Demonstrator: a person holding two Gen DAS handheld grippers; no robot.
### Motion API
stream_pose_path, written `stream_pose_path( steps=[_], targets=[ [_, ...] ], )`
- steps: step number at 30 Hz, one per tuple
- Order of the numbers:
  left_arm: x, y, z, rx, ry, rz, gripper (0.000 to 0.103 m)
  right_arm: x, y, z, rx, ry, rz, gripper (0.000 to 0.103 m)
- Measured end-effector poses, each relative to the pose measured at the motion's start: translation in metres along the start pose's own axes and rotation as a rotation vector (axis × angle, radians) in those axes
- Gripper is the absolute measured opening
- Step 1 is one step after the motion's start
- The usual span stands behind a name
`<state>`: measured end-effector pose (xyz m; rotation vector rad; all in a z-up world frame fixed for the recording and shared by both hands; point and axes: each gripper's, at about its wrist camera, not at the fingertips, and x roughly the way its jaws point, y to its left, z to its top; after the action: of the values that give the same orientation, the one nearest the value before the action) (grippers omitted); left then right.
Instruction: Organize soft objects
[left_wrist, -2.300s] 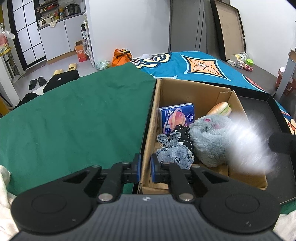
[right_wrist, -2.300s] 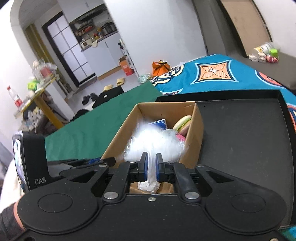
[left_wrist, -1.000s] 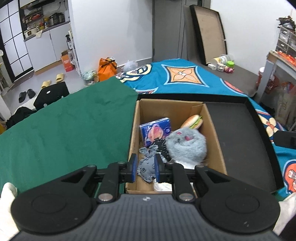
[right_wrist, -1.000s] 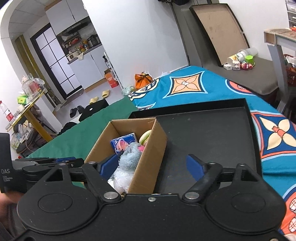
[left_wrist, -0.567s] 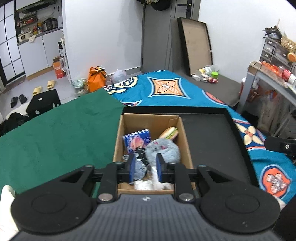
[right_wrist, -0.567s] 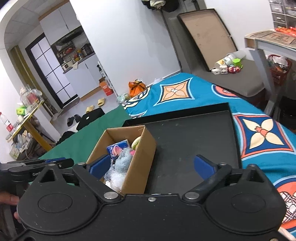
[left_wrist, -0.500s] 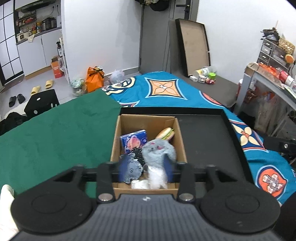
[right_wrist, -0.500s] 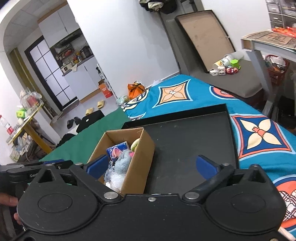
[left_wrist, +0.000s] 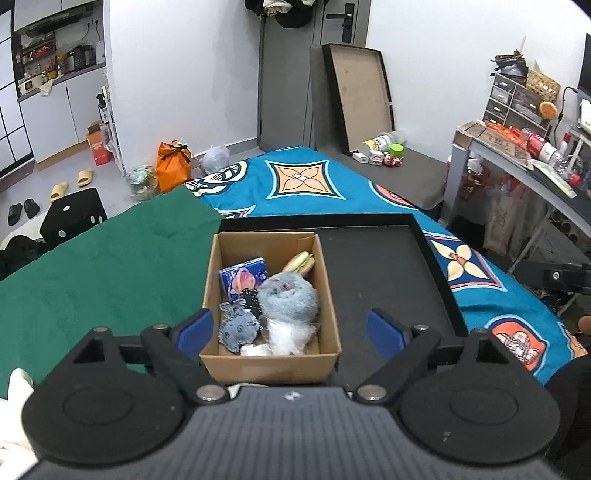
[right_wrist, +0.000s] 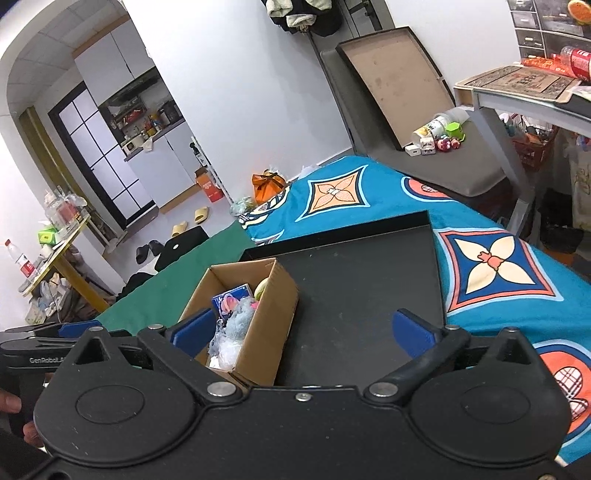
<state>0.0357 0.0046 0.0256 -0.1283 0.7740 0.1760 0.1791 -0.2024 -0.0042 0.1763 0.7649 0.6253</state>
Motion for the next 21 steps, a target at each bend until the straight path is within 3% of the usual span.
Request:
stream_pose_path(
  steps=[6,11,21],
  targets=[
    [-0.014,-0.004,-0.003,-0.033,0.003,-0.038,0.096,-0.018,-0.001,0.002,-0.02,-0.007,0.024,0.103],
    [-0.026,-0.008,-0.007,-0.024,0.01,-0.011,0.099,-0.029,0.006,0.002,-0.059,0.003,0.063,0.103],
    [-0.047,-0.013,-0.01,-0.023,0.002,-0.038,0.1,-0.047,0.024,0.0,-0.134,0.027,0.092,0.103]
  ],
)
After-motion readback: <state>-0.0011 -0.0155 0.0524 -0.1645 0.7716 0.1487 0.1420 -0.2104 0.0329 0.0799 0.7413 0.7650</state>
